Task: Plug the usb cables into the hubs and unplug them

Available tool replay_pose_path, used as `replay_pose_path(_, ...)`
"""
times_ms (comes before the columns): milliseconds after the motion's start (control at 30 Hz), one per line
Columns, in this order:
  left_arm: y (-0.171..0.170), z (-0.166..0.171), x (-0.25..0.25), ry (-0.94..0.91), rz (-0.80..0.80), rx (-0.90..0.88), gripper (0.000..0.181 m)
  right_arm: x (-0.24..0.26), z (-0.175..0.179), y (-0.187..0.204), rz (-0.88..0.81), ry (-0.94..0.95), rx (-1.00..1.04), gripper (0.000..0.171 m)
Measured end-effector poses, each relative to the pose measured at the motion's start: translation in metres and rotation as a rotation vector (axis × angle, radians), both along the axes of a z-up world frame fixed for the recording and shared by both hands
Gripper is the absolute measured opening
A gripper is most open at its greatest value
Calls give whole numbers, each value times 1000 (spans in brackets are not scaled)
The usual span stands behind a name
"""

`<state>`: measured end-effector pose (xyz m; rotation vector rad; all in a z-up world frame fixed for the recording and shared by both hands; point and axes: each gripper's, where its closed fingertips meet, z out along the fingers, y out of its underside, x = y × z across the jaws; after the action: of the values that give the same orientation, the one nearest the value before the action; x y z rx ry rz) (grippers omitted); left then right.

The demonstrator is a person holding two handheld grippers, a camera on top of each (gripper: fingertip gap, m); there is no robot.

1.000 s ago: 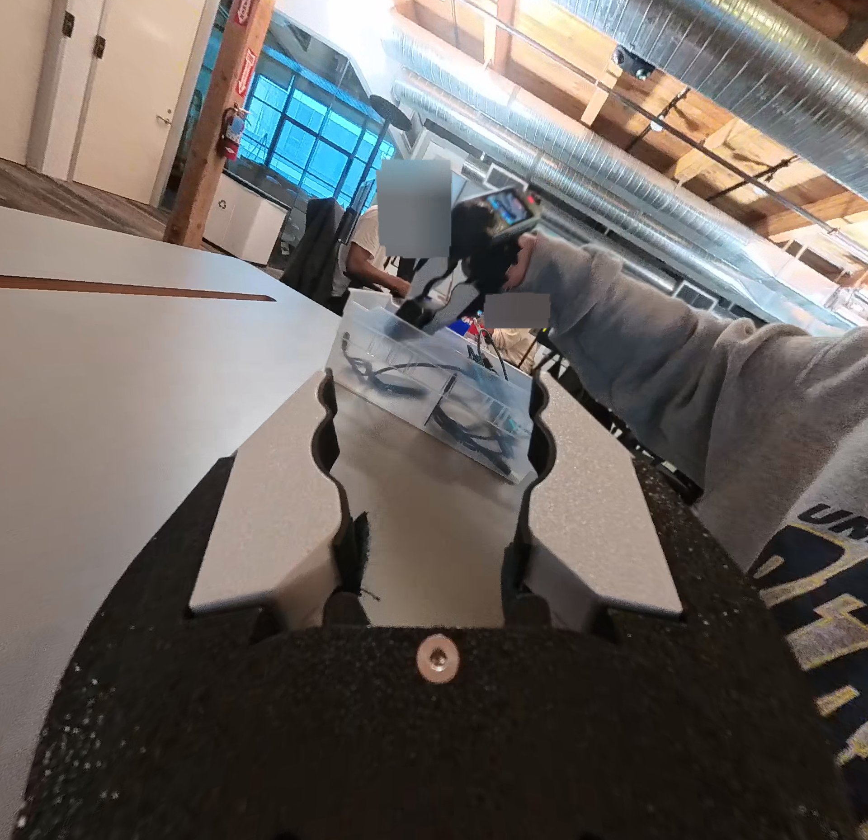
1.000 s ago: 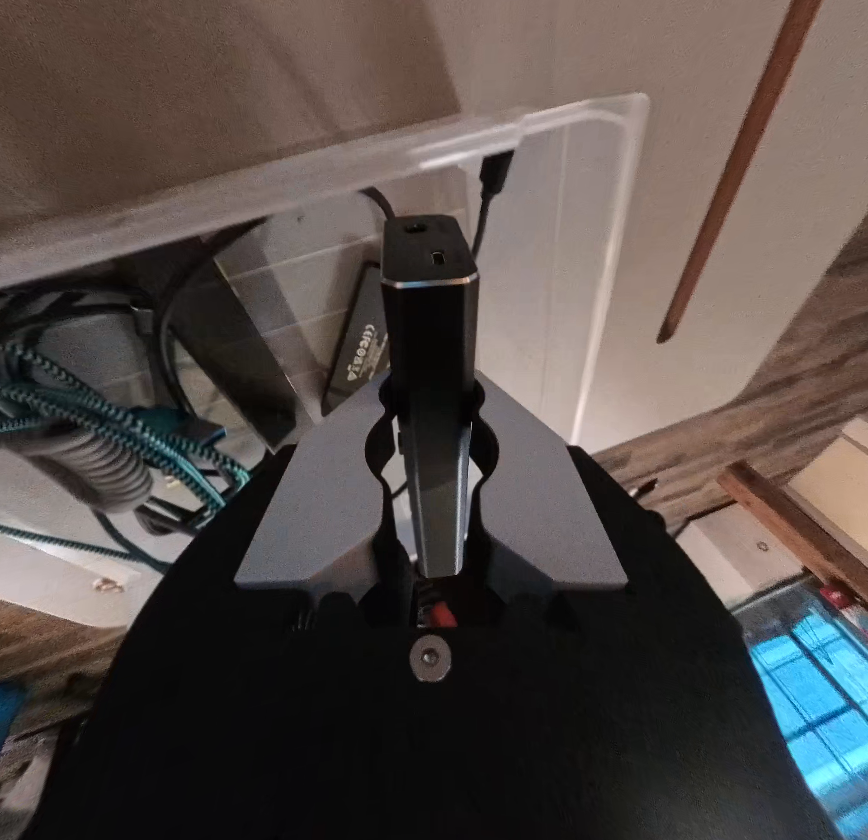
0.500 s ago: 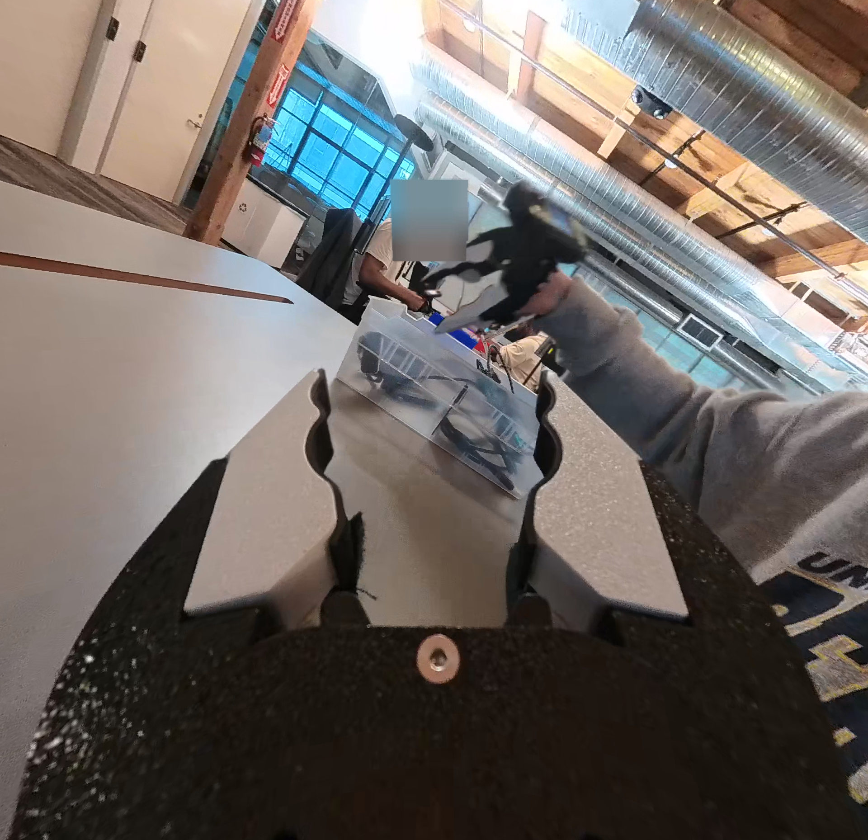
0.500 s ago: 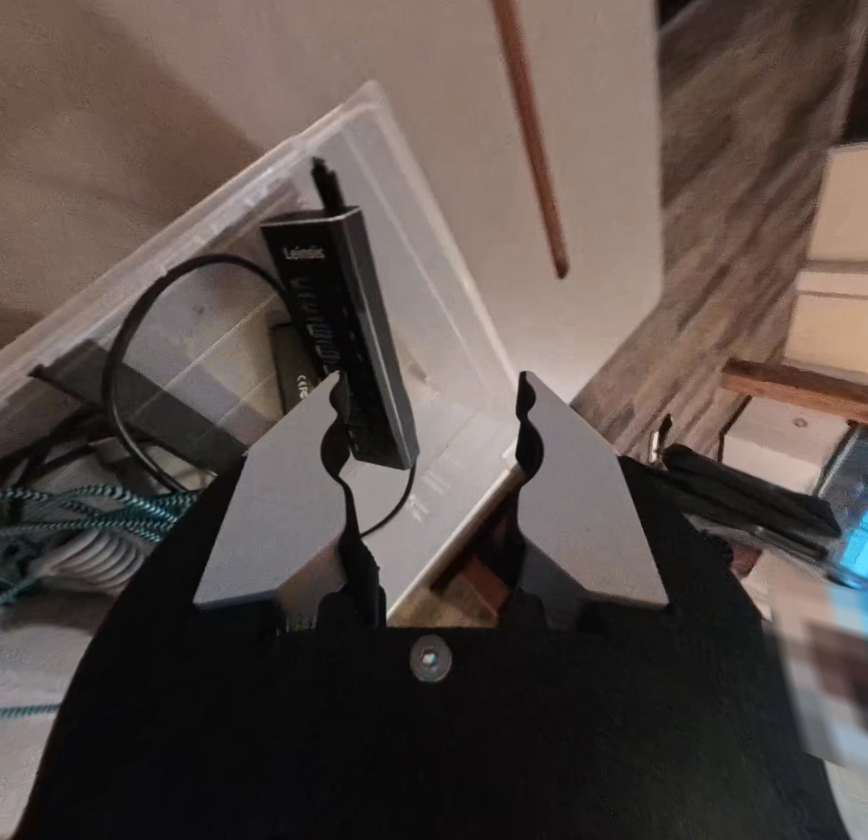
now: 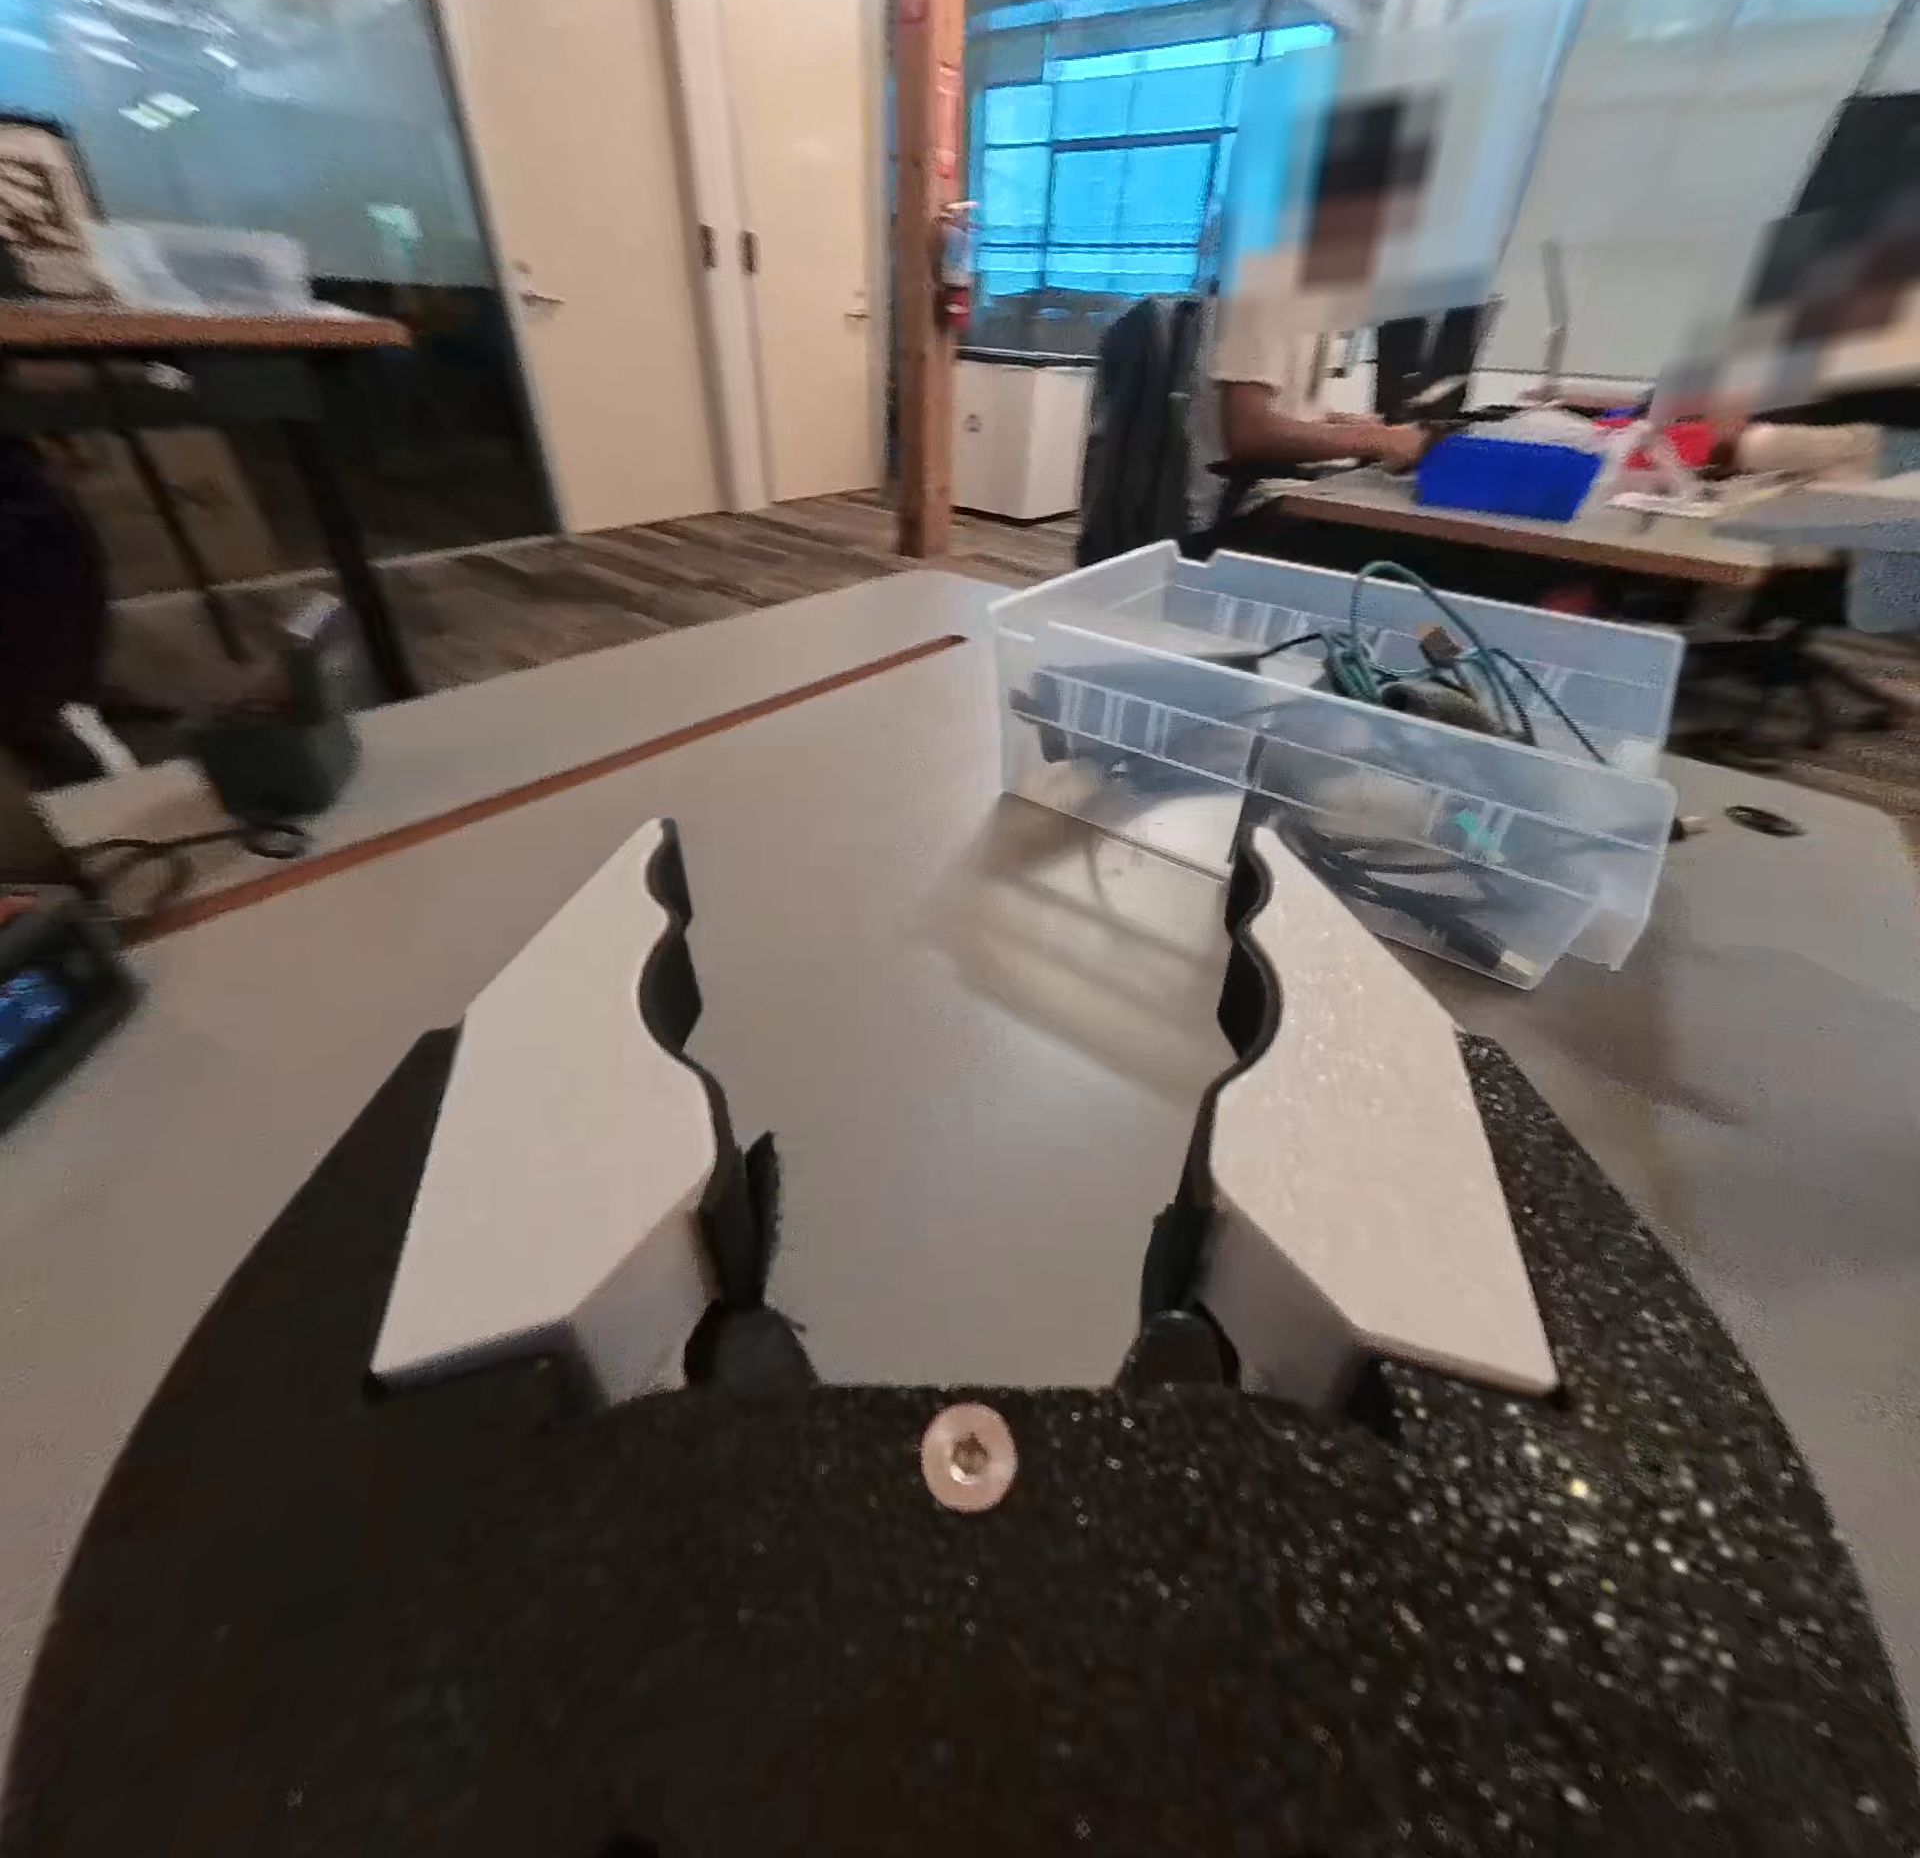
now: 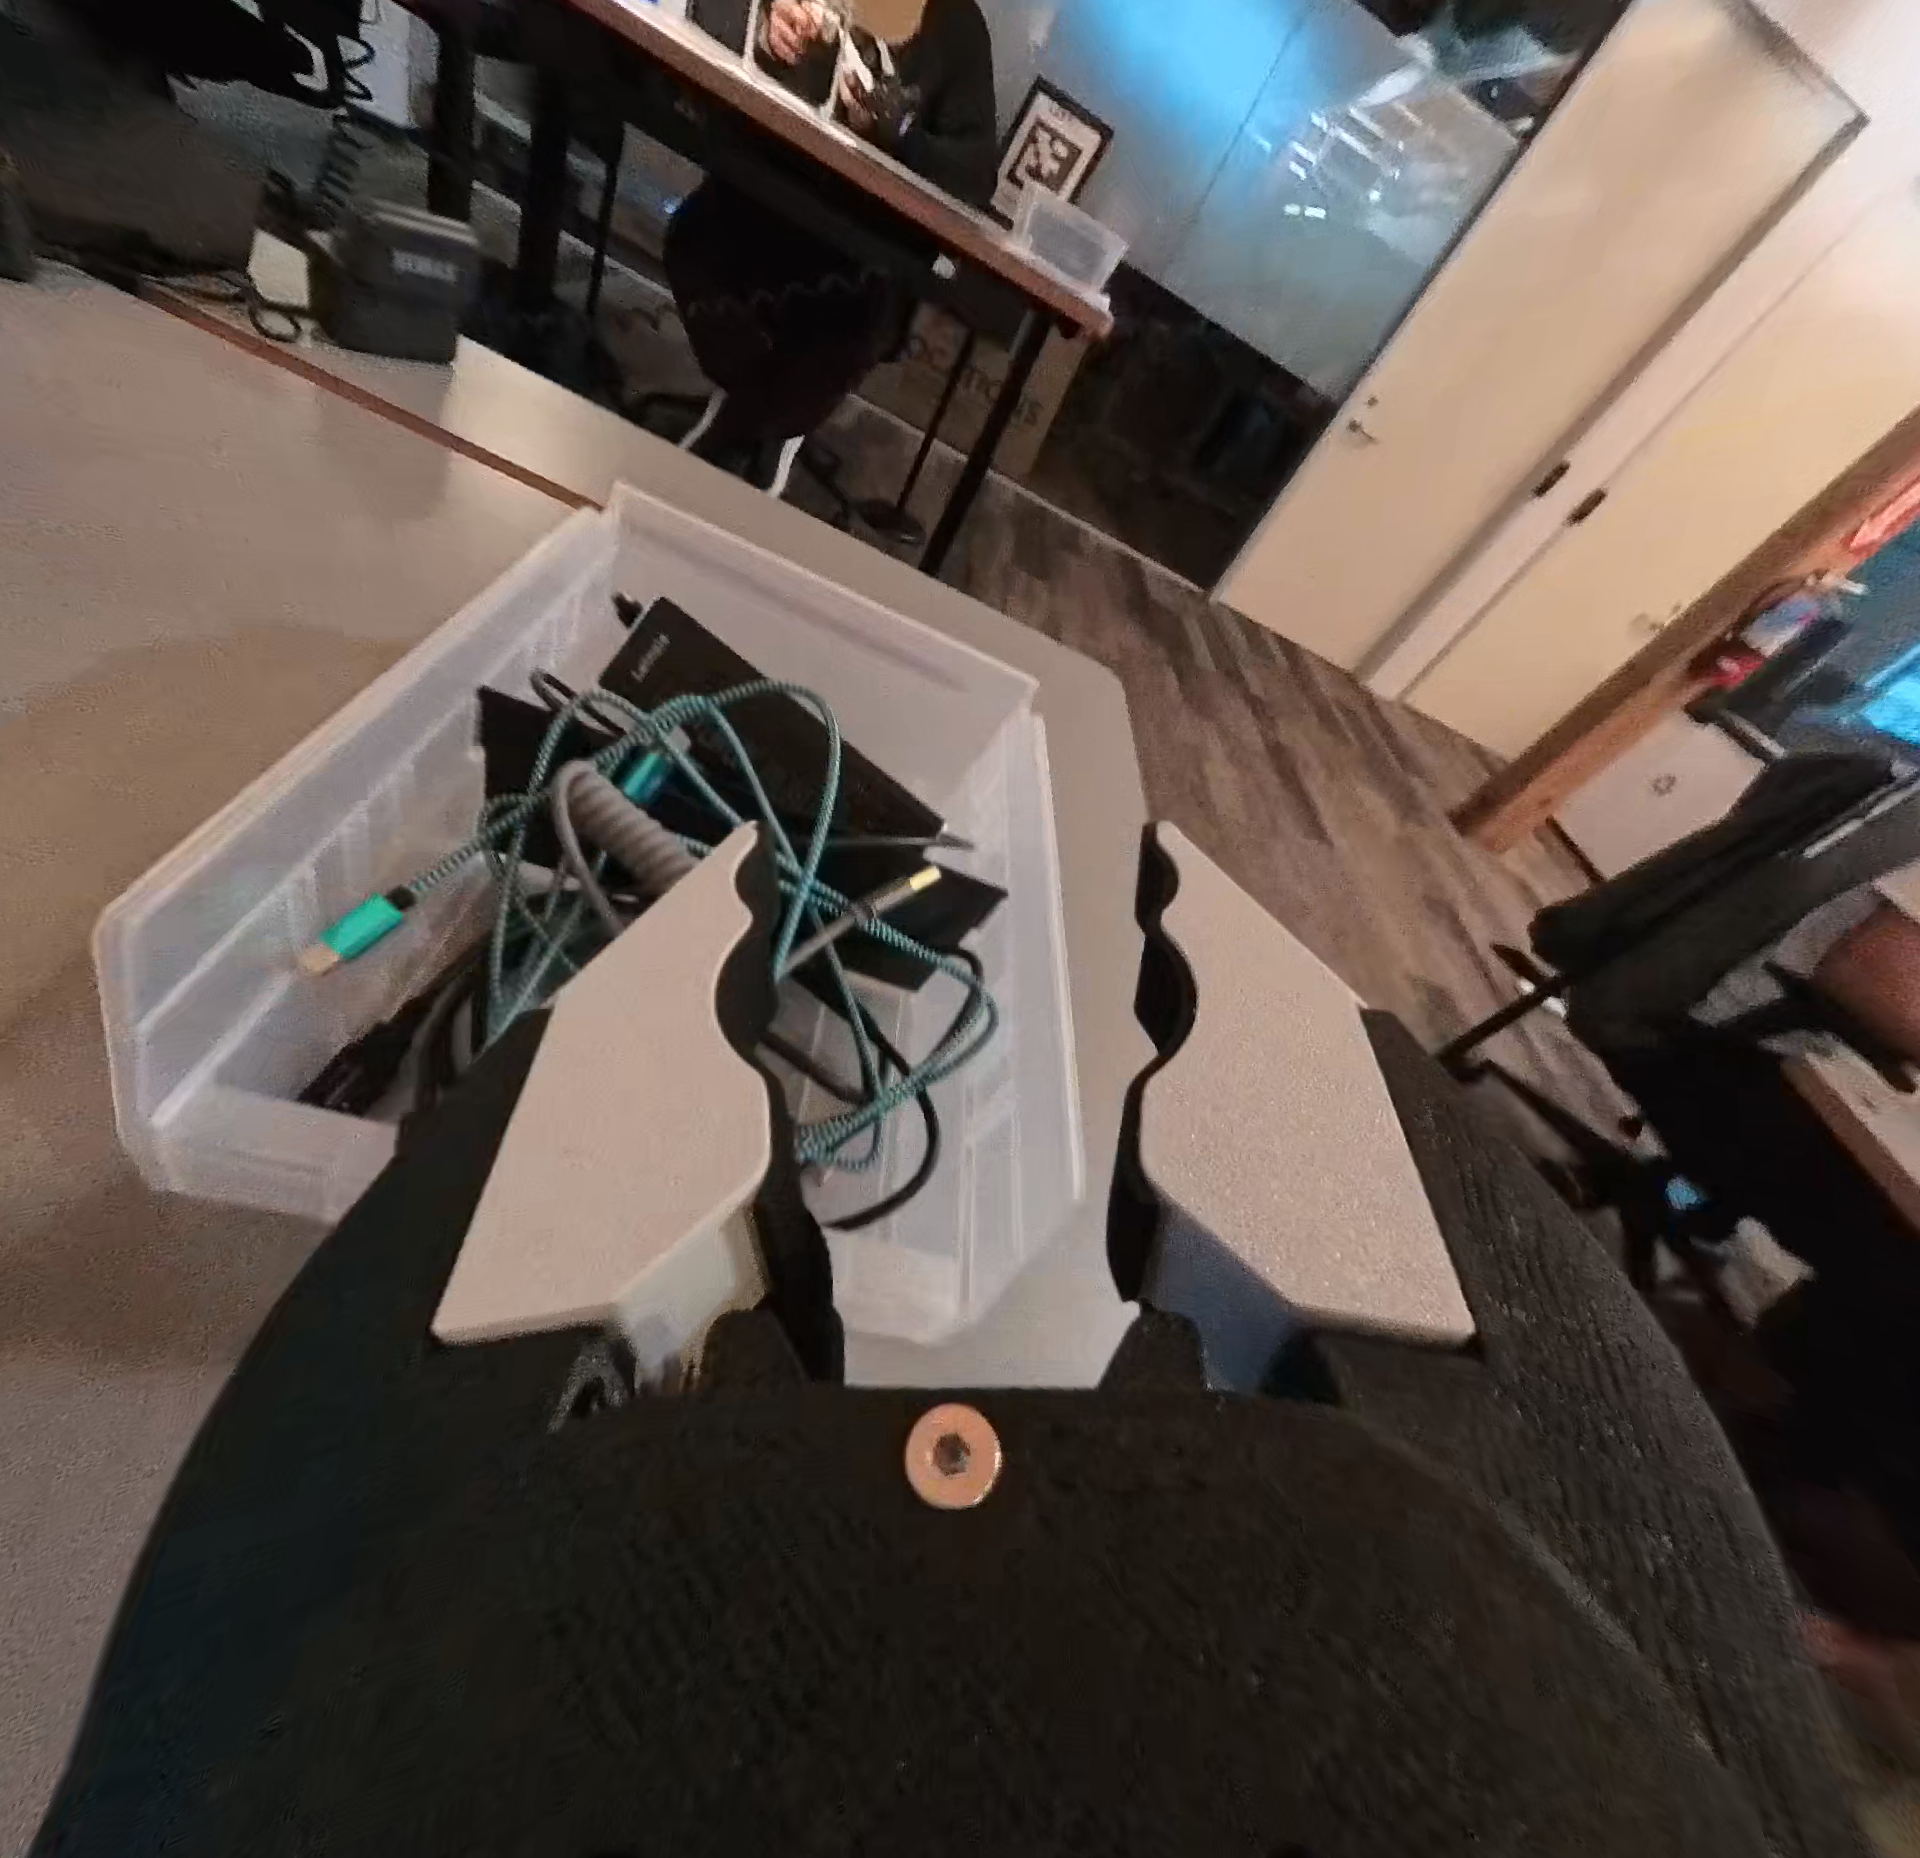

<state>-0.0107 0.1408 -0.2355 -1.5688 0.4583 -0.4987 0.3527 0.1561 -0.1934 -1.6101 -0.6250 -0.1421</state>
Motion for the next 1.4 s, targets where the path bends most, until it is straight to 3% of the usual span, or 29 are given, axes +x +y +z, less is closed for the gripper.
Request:
replay_pose_path(100, -33, 21, -30, 69, 213, 44, 106, 20, -13, -4, -11, 122, -80, 68)
replay_pose_path(200, -76, 44, -77, 12, 400, 66, 86, 36, -13, 0, -15, 255, -100, 67)
replay_pose_path(300, -123, 61, -122, -4, 549, 103, 93, 49, -24, 10, -33, 274, -141, 67)
replay_pose_path(433, -176, 72, -179, 197, 788, 153, 103, 62, -61, 22, -52, 220, -307, 77)
replay_pose_path(533, -201, 44, -218, 392, 922, -8, 101, 64, -73, 29, -54, 263, -353, 91)
replay_pose_path(633, -215, -10, -229, 514, 859, -263, 87, 68, -73, 33, -71, 303, -339, 91)
replay_pose_path(800, -232, -77, -244, 517, 841, -568, 91, 62, -98, 31, -55, 244, -473, 83)
replay_pose_path(867, -239, -97, -250, 541, 836, -667, 66, 62, -105, 33, -63, 215, -498, 71)
replay_pose_path(933, -236, -105, -244, 528, 780, -685, 44, 63, -111, 36, -81, 190, -526, 57)
replay_pose_path(1100, -232, -107, -232, 635, 658, -673, 20, 71, -127, 49, -135, 40, -545, 35)
replay_pose_path(1167, -229, -105, -225, 631, 620, -674, 6, 59, -131, 48, -70, 47, -587, 9)
replay_pose_path(1400, -248, -101, -204, 622, 522, -607, 4, 51, -130, 47, 52, 122, -618, 3)
